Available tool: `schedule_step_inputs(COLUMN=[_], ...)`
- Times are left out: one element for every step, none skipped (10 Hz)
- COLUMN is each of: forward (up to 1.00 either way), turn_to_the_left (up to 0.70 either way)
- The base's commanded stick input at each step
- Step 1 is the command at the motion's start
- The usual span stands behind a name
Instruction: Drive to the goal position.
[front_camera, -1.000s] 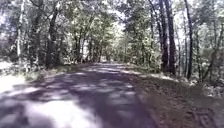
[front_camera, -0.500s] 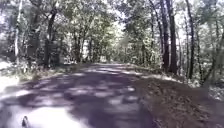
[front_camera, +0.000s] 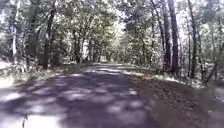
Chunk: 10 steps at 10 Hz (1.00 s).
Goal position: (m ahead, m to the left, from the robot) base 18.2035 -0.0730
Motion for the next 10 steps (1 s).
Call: schedule_step_inputs(forward=[0.45, 0.45, 0.45, 0.45, 0.45, 0.45, 0.45, 0.45, 0.45, 0.45], turn_to_the_left=[-0.12, -0.27, -0.15, 0.0, 0.0, 0.0, 0.0, 0.0, 0.0, 0.0])
